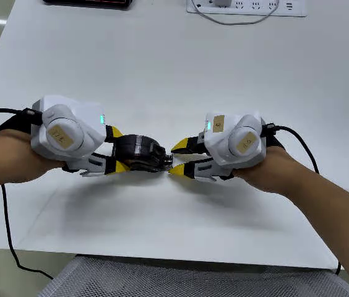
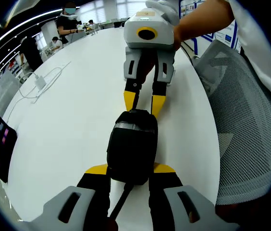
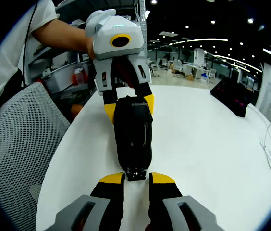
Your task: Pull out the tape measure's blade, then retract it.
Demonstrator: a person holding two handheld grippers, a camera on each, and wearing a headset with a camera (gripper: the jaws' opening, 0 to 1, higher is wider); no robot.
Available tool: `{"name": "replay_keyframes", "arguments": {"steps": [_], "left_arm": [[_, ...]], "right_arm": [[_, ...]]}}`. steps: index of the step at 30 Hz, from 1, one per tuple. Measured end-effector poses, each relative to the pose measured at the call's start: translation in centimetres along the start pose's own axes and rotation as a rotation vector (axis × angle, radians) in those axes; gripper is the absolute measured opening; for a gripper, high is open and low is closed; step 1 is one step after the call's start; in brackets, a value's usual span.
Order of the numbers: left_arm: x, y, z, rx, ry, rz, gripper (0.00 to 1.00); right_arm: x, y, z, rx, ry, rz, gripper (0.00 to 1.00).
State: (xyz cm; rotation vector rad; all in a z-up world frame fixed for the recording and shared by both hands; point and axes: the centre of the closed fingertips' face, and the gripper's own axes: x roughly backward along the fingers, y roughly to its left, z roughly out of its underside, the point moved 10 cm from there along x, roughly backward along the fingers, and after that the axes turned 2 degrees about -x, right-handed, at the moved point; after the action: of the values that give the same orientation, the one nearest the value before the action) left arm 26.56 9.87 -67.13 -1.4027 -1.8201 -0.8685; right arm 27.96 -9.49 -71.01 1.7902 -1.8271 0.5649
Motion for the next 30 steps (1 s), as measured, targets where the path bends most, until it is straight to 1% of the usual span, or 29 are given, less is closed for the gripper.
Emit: {"name": "replay_keyframes", "arguments": {"steps": [11, 19, 23, 30], "left_arm": [[-0.02, -0.01, 0.03, 0.002, -0.002, -0.001, 0.25], [-0.04, -0.02, -0.02, 0.002, -0.002, -0.001, 0.25], [-0.03, -0.05, -0.03, 0.001, -0.003, -0.002, 0.25], [-0.01, -0.02, 0.04, 0.005, -0.003, 0.0, 0.24]], "right_arm": [[-0.45, -0.07, 0.05, 0.003, -0.003, -0.017, 0.12], [-0.7, -0.06, 0.08, 0.015, -0.001, -0.019, 0.12], [-0.67, -0.08, 0.09, 0.007, -0.002, -0.019, 0.11], [-0.55, 0.07, 0.05, 0.034, 0.006, -0.013, 0.09]]}}
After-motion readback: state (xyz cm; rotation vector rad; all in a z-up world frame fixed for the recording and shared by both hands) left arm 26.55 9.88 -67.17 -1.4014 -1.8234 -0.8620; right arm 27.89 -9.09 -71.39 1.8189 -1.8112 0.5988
